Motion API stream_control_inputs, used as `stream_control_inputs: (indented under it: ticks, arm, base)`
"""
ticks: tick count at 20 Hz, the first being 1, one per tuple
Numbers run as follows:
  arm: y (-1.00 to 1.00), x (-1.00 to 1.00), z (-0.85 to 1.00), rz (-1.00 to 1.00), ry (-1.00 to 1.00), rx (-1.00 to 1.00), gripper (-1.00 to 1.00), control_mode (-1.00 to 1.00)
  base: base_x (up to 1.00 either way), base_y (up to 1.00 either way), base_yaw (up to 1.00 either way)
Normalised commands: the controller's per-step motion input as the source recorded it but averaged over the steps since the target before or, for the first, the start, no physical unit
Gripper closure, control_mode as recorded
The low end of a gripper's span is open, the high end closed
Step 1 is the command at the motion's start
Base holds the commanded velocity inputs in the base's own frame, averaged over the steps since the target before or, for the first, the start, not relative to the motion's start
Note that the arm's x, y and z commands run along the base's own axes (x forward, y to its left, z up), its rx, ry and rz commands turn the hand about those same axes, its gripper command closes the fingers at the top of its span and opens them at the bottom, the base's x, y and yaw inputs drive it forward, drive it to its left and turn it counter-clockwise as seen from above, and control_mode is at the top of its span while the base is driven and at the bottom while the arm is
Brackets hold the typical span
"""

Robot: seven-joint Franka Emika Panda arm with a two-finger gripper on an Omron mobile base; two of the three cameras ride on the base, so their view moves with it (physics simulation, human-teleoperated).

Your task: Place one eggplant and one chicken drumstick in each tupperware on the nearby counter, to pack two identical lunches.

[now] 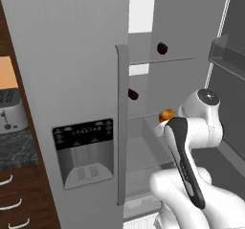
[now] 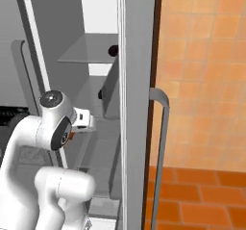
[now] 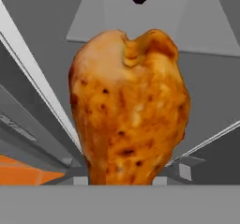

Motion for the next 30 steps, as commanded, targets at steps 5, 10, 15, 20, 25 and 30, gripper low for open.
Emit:
stream_control_inputs:
  ticks: [5,10,15,20,25,30]
  arm:
    - [0.0,0.0,0.0,0.0,0.0,0.0,1.0,1.0]
    - [0.0,0.0,0.0,0.0,0.0,0.0,1.0,1.0]
    - [0.0,0.0,0.0,0.0,0.0,0.0,1.0,1.0]
    - [0.0,0.0,0.0,0.0,0.0,0.0,1.0,1.0]
    - [0.0,0.0,0.0,0.0,0.0,0.0,1.0,1.0]
    - [0.0,0.0,0.0,0.0,0.0,0.0,1.0,1.0]
  base:
    - [-0.83,0.85,0.28]
    - [-0.04,1.0,0.26]
    - [0.08,1.0,0.15]
    - [0.36,1.0,0.09]
    - [0.61,1.0,0.0]
    - [0.75,1.0,0.0]
